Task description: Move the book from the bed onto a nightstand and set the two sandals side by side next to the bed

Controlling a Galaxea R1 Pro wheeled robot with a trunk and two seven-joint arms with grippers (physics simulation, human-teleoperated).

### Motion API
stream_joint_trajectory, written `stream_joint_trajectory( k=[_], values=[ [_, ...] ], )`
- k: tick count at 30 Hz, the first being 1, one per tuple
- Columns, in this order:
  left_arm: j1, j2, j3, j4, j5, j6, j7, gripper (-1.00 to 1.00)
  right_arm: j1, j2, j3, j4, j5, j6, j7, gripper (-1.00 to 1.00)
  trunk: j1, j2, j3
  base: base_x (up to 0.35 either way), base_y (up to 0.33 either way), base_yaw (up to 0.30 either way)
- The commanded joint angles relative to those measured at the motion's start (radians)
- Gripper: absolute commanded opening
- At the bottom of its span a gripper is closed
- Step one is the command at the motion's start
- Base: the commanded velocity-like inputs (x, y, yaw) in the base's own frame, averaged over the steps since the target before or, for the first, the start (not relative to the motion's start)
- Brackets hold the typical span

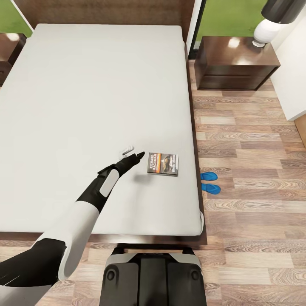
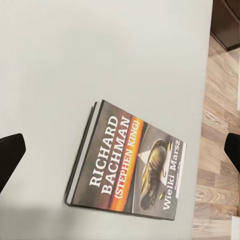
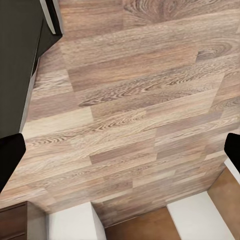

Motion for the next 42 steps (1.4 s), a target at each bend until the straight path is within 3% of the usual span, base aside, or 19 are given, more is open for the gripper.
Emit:
stream_joint_trajectory(
  k=[1,42],
  values=[
    [0.000,0.000,0.000,0.000,0.007,0.004,-0.001,1.00,-0.001,0.000,-0.008,0.002,0.010,-0.004,-0.003,1.00,0.001,-0.001,-0.001,0.000,0.000,0.000],
    [0.002,-0.013,-0.027,0.014,0.009,-0.025,-0.001,1.00,-0.001,0.000,-0.008,0.002,0.010,-0.004,-0.003,1.00,0.001,-0.001,-0.001,0.000,0.000,0.000]
  ],
)
